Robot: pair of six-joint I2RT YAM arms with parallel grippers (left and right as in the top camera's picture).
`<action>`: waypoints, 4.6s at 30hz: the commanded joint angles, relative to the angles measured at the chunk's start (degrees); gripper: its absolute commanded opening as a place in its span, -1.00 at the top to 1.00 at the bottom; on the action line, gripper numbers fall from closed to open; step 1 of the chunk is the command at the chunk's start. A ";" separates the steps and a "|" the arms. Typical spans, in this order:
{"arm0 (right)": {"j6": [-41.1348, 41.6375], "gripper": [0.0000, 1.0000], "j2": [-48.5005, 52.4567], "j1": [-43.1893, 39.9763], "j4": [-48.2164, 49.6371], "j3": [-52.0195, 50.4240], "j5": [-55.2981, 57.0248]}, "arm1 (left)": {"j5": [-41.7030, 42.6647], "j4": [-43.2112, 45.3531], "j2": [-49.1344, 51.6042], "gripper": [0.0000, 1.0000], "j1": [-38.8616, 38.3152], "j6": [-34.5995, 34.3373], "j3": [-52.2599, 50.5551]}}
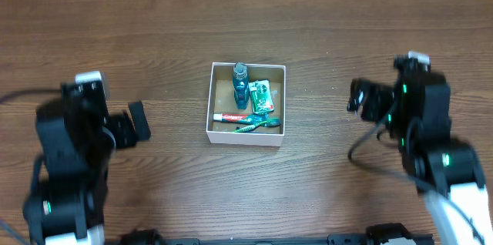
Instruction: Pack container
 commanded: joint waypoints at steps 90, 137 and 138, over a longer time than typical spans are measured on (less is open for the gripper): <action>-9.03 -1.00 -54.16 -0.04 41.38 -54.64 -6.99 | 0.81 -5.68 -23.17 -1.00 -0.11 -2.49 -11.23; -9.03 -1.00 -54.16 -0.04 41.38 -54.64 -6.99 | 2.51 48.61 -48.00 -1.00 -8.85 8.41 -60.61; -9.03 -1.00 -54.16 -0.04 41.38 -54.64 -6.99 | 2.51 48.61 -48.00 -1.00 -8.85 8.41 -60.61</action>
